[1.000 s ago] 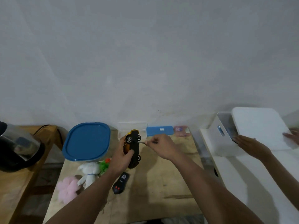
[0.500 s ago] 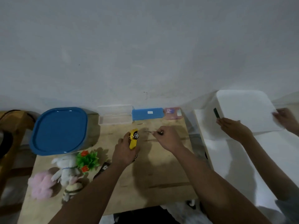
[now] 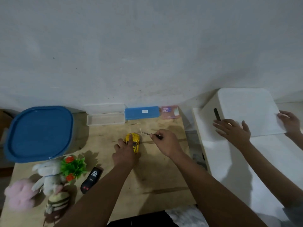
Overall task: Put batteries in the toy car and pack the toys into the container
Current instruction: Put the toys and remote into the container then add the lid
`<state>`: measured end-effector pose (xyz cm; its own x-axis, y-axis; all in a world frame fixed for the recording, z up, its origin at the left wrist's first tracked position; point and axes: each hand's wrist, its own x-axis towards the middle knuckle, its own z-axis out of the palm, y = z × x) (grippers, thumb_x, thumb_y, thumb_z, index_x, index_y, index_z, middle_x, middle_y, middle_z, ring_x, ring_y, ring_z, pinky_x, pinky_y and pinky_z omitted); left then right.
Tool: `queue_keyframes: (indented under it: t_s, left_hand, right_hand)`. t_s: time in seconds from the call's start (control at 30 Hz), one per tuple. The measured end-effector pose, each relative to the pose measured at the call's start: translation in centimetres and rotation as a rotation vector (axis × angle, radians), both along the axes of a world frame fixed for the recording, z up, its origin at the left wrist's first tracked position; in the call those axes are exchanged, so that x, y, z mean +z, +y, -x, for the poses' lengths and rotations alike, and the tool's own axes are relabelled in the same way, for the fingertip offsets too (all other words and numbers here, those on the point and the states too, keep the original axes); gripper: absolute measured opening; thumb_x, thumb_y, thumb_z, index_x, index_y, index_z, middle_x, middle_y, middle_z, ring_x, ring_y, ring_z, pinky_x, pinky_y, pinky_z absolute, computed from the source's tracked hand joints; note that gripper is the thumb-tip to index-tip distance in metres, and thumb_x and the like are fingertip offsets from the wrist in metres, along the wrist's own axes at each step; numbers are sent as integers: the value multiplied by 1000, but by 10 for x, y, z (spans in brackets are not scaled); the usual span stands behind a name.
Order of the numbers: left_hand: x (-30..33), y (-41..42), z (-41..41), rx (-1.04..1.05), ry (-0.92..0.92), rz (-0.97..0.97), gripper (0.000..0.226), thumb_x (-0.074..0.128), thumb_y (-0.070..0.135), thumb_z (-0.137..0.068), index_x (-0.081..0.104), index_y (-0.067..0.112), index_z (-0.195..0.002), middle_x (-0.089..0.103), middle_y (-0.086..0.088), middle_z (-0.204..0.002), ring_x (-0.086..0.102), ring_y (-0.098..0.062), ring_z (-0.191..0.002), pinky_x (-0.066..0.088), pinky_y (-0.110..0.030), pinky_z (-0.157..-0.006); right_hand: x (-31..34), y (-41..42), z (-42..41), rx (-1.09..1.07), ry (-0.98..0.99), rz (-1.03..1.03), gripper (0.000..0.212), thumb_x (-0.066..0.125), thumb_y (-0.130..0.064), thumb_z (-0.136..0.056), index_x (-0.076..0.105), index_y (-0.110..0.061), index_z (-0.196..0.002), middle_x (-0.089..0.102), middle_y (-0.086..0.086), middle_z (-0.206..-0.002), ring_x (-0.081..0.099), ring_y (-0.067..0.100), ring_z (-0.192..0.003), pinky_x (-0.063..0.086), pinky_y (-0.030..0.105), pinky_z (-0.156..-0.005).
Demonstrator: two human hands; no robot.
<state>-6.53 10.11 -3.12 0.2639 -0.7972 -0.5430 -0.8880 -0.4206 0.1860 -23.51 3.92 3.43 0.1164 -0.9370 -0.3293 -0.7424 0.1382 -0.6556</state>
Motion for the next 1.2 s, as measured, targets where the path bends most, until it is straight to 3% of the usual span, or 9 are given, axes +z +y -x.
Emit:
queue_keyframes:
  t_s: [0.2, 0.33, 0.4, 0.5, 0.6, 0.83, 1.03, 1.2]
  left_hand:
    - [2, 1, -14, 0, 89, 5, 105, 58, 75, -86, -2, 37, -164, 27, -13, -148, 40, -36, -131, 51, -47, -90]
    - [8, 3, -37, 48, 150, 86, 111, 56, 81, -82, 1, 33, -165, 33, -13, -148, 41, -37, -132, 50, -49, -96]
    - [14, -2, -54, 112, 165, 160, 106, 59, 74, -86, 7, 28, -166, 36, -14, -150, 40, -37, -134, 49, -49, -98]
    - [16, -16, -83, 295, 218, 292, 90, 66, 48, -93, 17, 23, -164, 37, -17, -153, 38, -40, -137, 45, -53, -105]
    - [8, -29, -109, 445, 254, 373, 87, 68, 28, -94, 17, 21, -164, 29, -19, -161, 31, -43, -145, 38, -54, -114]
    - [-25, -57, -140, 680, 302, 372, 103, 72, 21, -91, 1, 27, -166, 12, -15, -171, 15, -47, -153, 27, -62, -121]
    - [-43, -69, -156, 650, 264, 432, 99, 70, 42, -91, 9, 19, -166, 24, -17, -167, 28, -46, -147, 33, -58, -115]
    - [-47, -70, -165, 600, 250, 480, 83, 72, 37, -92, 31, 14, -161, 47, -25, -148, 50, -46, -130, 44, -53, -109]
  right_hand:
    - [2, -7, -19, 44, -44, -5, 20, 67, -41, -92, 71, -22, -89, 68, -9, -81, 62, 5, -77, 47, 26, -67]
    - [11, -19, -46, 127, 6, 13, 11, 66, -35, -88, 69, -26, -95, 72, -5, -88, 66, 11, -79, 56, 32, -71]
    - [14, -29, -66, 213, 66, 45, 13, 65, -36, -87, 67, -28, -97, 73, -5, -92, 66, 15, -82, 57, 34, -71]
    - [13, -48, -98, 297, 97, 66, 16, 65, -33, -86, 65, -28, -102, 72, -3, -99, 66, 20, -88, 57, 37, -75]
    - [2, -65, -129, 348, 107, 62, 18, 68, -24, -86, 66, -27, -103, 73, -1, -105, 66, 23, -95, 57, 39, -80]
    - [-57, -87, -199, 396, 87, 103, 16, 72, -21, -83, 65, -29, -94, 74, 0, -94, 68, 25, -89, 58, 41, -76]
    - [-90, -91, -218, 519, 226, 283, 16, 70, -27, -89, 72, -30, -105, 71, -2, -102, 59, 24, -97, 49, 41, -85]
    - [-89, -96, -205, 544, 222, 575, 19, 65, -29, -90, 74, -26, -107, 63, -5, -107, 54, 24, -102, 43, 44, -84]
